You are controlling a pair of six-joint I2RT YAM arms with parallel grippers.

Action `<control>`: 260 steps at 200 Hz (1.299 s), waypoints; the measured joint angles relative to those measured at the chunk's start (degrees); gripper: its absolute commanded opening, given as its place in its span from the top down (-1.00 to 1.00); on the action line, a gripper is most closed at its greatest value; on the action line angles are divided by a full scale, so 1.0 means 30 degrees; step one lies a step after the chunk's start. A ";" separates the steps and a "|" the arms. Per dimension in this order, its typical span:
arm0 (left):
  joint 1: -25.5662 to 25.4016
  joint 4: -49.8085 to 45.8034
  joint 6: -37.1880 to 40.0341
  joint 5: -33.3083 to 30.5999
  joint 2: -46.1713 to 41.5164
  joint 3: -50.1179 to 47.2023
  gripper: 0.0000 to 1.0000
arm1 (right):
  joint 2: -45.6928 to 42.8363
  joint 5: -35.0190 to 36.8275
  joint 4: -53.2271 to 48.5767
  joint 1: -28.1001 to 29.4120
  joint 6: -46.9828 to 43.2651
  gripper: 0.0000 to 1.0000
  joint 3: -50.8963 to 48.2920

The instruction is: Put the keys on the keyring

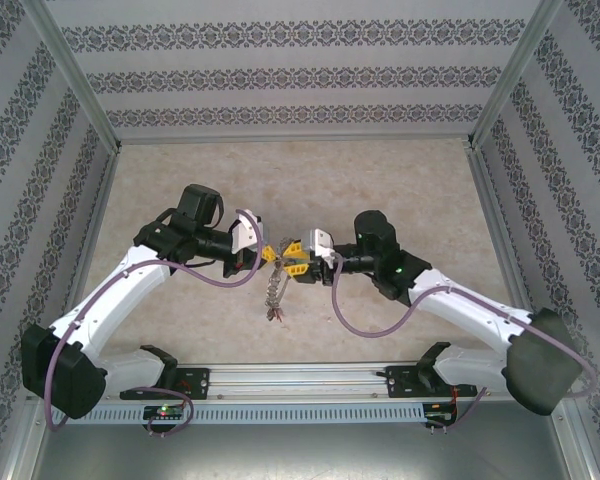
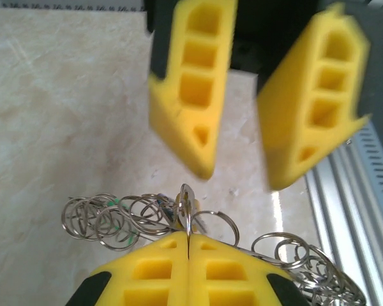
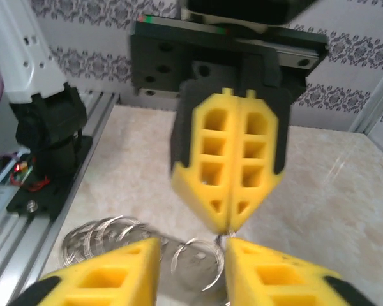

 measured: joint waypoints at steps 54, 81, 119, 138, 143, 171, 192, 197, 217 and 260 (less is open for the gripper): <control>-0.0765 -0.1027 0.1362 -0.2295 0.0007 0.0357 1.00 | -0.0525 0.1297 -0.5384 -0.0007 -0.3475 0.21 0.0685; -0.1217 -0.1290 0.2047 -0.2463 0.0015 0.1005 1.00 | -0.0401 0.1858 -0.5989 -0.0051 -0.4007 0.24 0.1107; -0.1377 -0.1989 0.2499 -0.2455 0.0699 0.2208 1.00 | 0.0780 0.1821 -0.5763 -0.0051 -0.4160 0.33 0.2171; -0.1239 -0.1902 0.1887 -0.2739 0.0852 0.2215 1.00 | 0.1392 0.1880 -0.5115 -0.0051 -0.3876 0.31 0.2171; -0.1137 -0.1792 0.1450 -0.2790 0.0882 0.2215 1.00 | 0.1588 0.1974 -0.4845 -0.0051 -0.3745 0.30 0.2164; 0.0131 -0.0612 -0.1712 -0.3592 0.1282 0.2120 0.89 | 0.2375 0.2681 -0.3738 -0.0058 -0.3140 0.24 0.1894; 0.0765 0.0270 -0.4466 -0.5209 0.1625 0.1690 0.60 | 0.2878 0.3373 -0.3308 -0.0044 -0.1989 0.19 0.1603; 0.0911 0.0481 -0.5107 -0.5676 0.1610 0.1450 0.58 | 0.3096 0.3810 -0.3220 -0.0029 -0.1275 0.18 0.1617; 0.1756 0.1239 -0.7927 -0.7643 0.1173 0.0313 0.37 | 0.4386 0.6280 -0.4102 0.0328 0.2463 0.23 0.2725; 0.2725 0.1027 -1.4105 -1.2233 -0.0780 -0.1188 0.04 | 0.7963 1.0950 -0.8801 0.1705 1.2429 0.19 0.7359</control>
